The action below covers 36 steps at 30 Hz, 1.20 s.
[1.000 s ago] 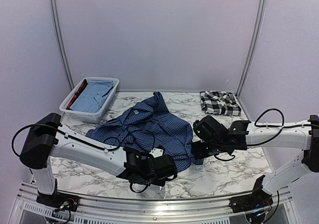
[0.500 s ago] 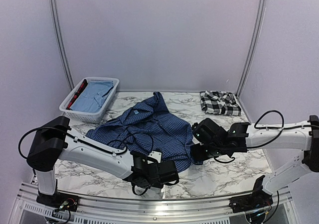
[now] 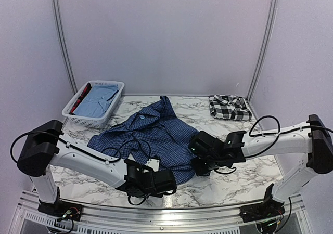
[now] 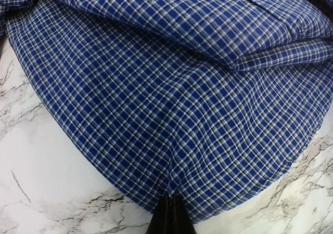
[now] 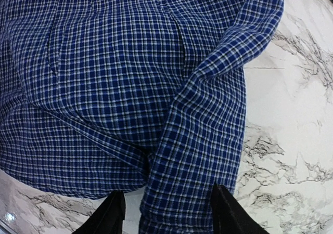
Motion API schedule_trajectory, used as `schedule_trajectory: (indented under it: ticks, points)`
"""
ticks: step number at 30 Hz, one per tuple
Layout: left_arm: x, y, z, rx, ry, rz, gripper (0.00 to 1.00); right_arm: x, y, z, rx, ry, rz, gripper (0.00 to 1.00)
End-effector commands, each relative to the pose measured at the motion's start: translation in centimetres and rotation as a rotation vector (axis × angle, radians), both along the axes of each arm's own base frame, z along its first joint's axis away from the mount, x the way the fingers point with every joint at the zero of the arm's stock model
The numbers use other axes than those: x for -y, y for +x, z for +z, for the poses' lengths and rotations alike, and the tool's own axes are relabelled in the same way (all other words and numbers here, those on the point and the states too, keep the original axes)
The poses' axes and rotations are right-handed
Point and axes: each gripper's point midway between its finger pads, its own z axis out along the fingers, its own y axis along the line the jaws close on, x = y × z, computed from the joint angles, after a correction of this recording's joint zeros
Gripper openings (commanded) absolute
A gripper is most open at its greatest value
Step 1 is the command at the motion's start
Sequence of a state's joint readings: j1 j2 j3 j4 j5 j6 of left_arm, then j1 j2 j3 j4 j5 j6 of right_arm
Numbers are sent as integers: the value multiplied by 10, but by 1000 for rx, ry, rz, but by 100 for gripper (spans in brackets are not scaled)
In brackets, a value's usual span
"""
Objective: Fold and stack the long sleeve shirts
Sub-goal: Flatten out the crumpled shirt at the center of the board.
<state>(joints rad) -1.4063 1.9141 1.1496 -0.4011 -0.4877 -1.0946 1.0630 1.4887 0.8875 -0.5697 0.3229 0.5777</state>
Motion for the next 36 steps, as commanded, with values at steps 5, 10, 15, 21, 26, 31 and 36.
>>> schedule_trajectory:
  ticks: [5,10,15,21,26,31,36]
  points:
    - [-40,-17,-7,-72,61,4,0,4,10,17,66,18,-80,34]
    - [-56,-23,-7,-99,84,3,0,4,8,23,62,39,-94,0]
    - [-77,-31,-2,-132,85,3,0,16,-2,24,37,58,-121,0]
    - [-113,-50,-2,-213,103,-10,0,3,-45,14,-38,155,-98,0]
    - [-153,-68,-7,-288,131,6,0,-10,-87,5,-71,200,-90,0]
    - [-202,-80,-14,-336,219,59,0,-5,-114,-1,-70,195,-101,0]
    - [-232,-84,-15,-359,257,115,0,35,-112,-4,-43,136,-196,0]
